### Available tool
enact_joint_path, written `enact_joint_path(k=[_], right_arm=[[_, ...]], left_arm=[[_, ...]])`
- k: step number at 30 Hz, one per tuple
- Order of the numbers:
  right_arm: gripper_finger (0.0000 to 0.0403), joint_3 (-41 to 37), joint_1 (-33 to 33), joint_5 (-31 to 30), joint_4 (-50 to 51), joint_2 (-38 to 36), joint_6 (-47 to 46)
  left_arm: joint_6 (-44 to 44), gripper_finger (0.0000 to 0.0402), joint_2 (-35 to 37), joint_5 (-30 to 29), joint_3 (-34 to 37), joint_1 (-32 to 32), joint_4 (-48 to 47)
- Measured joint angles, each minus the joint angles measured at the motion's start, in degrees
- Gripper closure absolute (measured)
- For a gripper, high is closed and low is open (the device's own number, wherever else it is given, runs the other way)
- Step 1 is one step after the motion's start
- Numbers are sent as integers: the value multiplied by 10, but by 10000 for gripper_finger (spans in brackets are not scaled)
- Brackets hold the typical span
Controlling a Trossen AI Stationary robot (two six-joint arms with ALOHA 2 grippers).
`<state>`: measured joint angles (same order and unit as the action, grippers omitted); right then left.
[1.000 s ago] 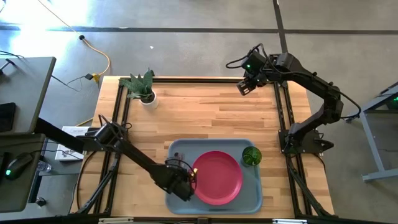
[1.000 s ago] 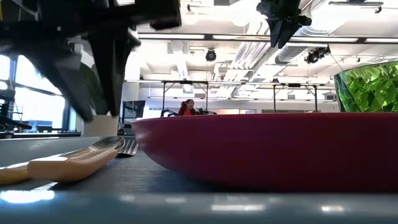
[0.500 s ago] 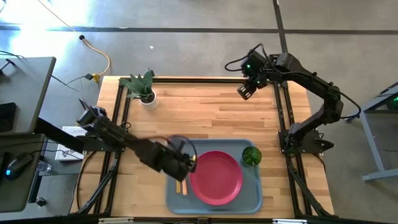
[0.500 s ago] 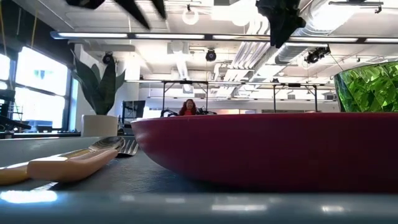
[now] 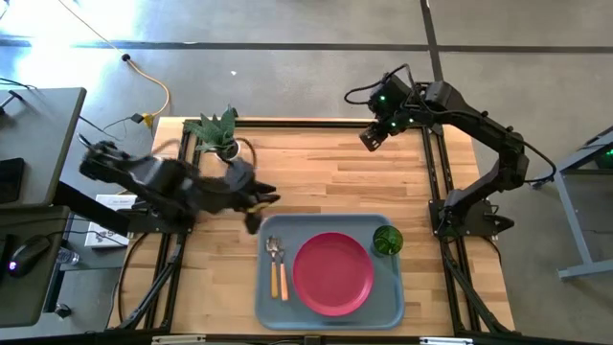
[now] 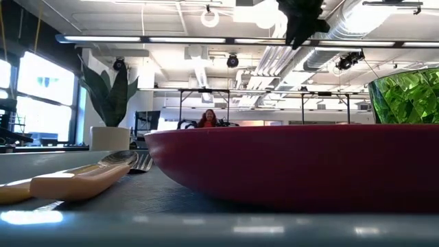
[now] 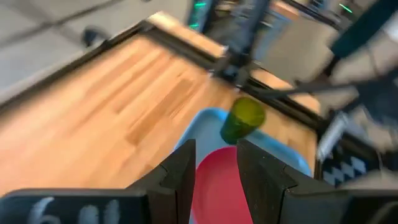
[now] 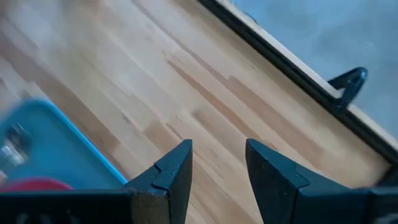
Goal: Pick and place plate/cup/fork/spoon on tray
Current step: Return to Home Position
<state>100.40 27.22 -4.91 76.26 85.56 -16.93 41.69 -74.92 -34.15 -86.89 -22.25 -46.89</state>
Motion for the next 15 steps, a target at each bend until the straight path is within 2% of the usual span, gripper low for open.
enact_joint_path(k=[3,8,12,15], right_arm=[[263,0,-7,3,-23,0,-55],[263,0,-48,3,-50,0,-133],[263,0,-105,-16,-92,0,-176],[263,0,-153,-44,-136,0,-194]], left_arm=[[-116,296,38,45,0,15,12],[-222,296,99,131,11,47,-16],[-262,296,155,190,75,61,-12],[-269,296,204,191,146,66,18]])
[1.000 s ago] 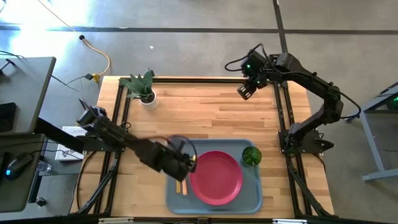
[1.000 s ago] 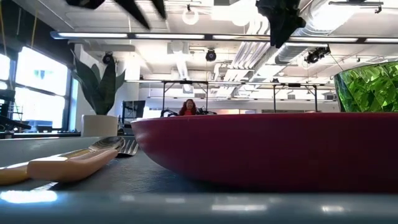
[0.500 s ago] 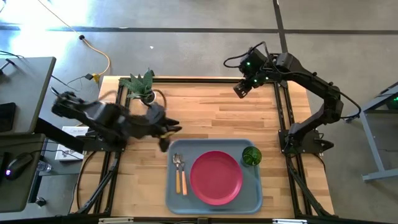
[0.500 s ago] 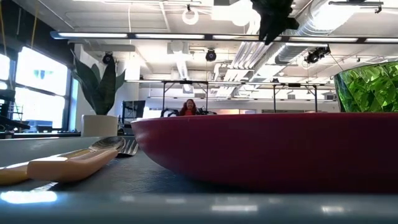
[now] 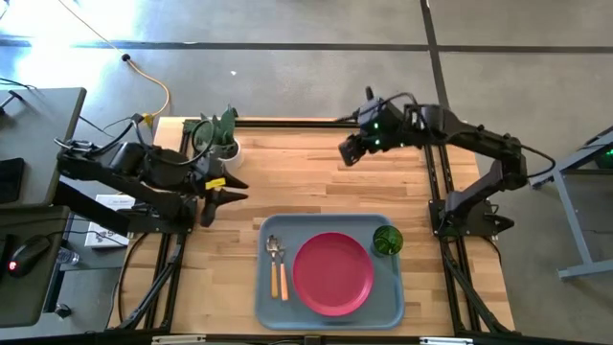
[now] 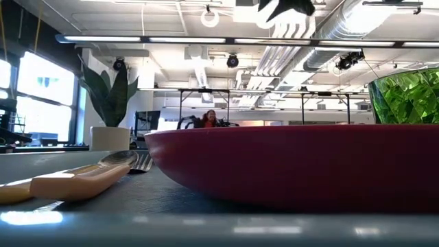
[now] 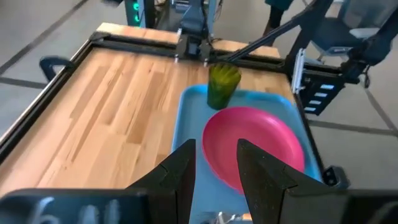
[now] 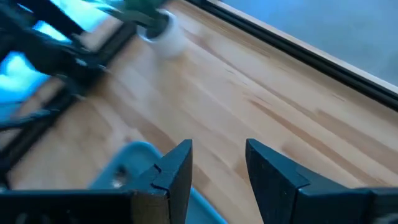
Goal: Pick and place plate/cup/fork/spoon on tray
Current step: Return to Home Position
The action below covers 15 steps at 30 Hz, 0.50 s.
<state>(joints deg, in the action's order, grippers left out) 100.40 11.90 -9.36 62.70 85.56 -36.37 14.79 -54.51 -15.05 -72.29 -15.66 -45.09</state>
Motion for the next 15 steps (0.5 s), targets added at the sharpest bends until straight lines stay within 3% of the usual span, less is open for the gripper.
enact_joint_path(k=[3,8,15], right_arm=[[263,0,-43,-24,-42,0,-18],[263,0,-104,-67,-96,0,-60],[263,0,-153,-85,-114,0,-79]], left_arm=[[0,296,51,3,81,2,51],[0,296,135,67,204,3,113],[0,296,234,84,321,3,172]])
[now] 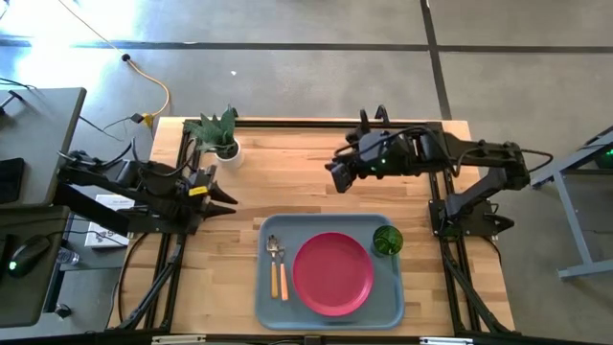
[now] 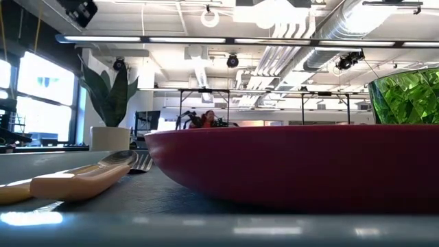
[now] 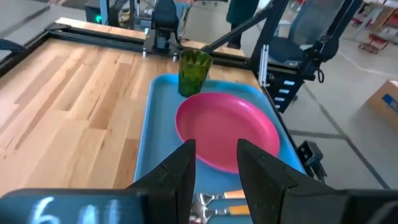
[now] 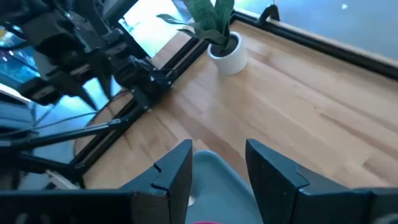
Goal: Pick and place plate/cup/fork/spoon on tray
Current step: Return to Home Position
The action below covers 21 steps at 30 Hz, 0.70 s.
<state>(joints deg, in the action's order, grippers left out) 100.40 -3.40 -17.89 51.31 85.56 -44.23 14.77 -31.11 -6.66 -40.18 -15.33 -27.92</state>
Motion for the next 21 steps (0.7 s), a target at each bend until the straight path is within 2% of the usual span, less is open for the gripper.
enact_joint_path(k=[4,11,21], right_arm=[[263,0,-21,-23,0,0,-33],[263,0,-66,-108,-7,0,10],[263,0,-80,-101,-10,-14,44]], left_arm=[[-8,296,58,-6,50,0,20],[7,296,168,-16,127,0,18],[32,296,309,-27,229,0,45]])
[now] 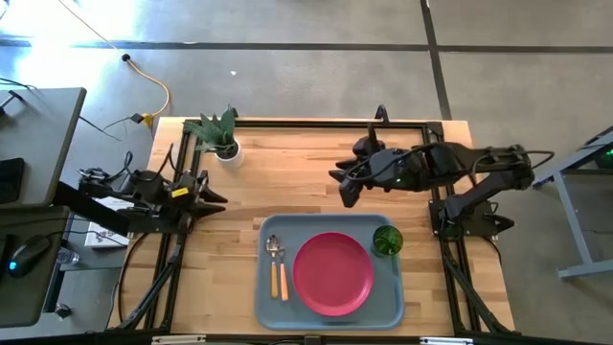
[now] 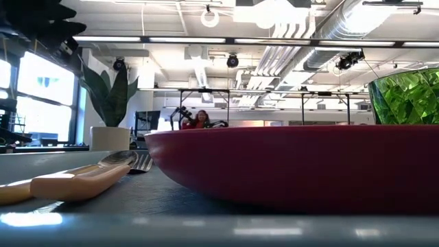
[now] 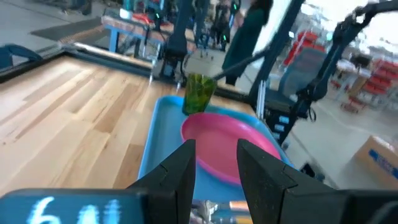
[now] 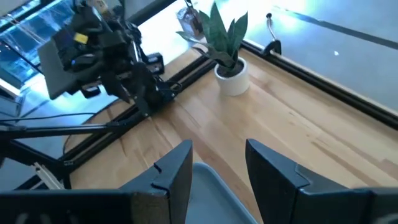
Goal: Pick and place plate/cup/fork/spoon on tray
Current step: Return to Home Position
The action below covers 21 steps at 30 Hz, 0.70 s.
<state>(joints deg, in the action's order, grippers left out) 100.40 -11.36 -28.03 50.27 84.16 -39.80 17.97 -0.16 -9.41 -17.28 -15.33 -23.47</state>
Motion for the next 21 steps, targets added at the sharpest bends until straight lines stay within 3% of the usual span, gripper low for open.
enact_joint_path(k=[6,21], right_arm=[[263,0,6,34,-33,-29,51],[263,0,68,220,-109,-117,241]], left_arm=[[-3,296,-2,-6,39,0,50],[-2,296,-1,-8,116,0,83]])
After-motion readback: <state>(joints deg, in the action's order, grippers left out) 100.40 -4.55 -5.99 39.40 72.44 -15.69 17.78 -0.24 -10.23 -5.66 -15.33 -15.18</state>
